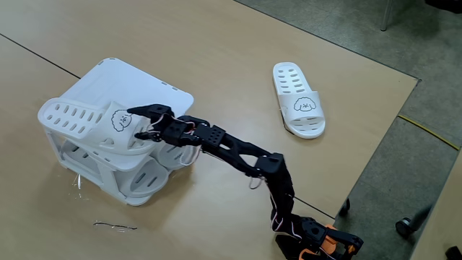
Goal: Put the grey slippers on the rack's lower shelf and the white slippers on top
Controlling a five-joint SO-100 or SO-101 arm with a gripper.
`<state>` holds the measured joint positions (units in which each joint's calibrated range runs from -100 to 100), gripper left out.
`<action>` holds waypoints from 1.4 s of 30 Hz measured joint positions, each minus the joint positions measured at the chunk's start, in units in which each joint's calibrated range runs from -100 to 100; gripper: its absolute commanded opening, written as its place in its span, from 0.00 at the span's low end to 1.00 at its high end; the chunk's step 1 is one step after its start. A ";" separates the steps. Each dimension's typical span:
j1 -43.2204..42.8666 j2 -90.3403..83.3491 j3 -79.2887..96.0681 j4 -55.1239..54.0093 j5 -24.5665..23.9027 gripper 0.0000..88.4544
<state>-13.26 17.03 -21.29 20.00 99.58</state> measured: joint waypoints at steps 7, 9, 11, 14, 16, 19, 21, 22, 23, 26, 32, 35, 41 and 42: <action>-0.07 -20.29 18.60 0.09 0.00 0.02; 1.72 -28.12 23.27 0.09 0.00 0.02; 4.34 -34.56 28.03 0.09 0.00 0.02; 8.84 -47.67 44.47 -1.03 0.00 0.02; 9.29 -56.08 58.13 -7.98 0.00 0.03; 10.71 -63.34 82.66 -27.98 0.00 0.03; 10.71 -63.92 96.95 -41.29 0.00 0.03; 10.64 -63.92 103.14 -46.87 0.00 0.03; 10.79 -63.51 108.27 -51.76 0.00 0.03; 13.03 -56.58 118.06 -65.58 0.00 0.05; 25.77 -26.06 118.96 -89.96 0.00 0.13; 34.46 -10.31 116.71 -99.66 0.00 0.13; 57.83 5.36 107.91 -106.18 0.00 0.13; 60.97 6.19 106.38 -106.18 0.00 0.13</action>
<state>47.72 23.22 85.09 -86.18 99.58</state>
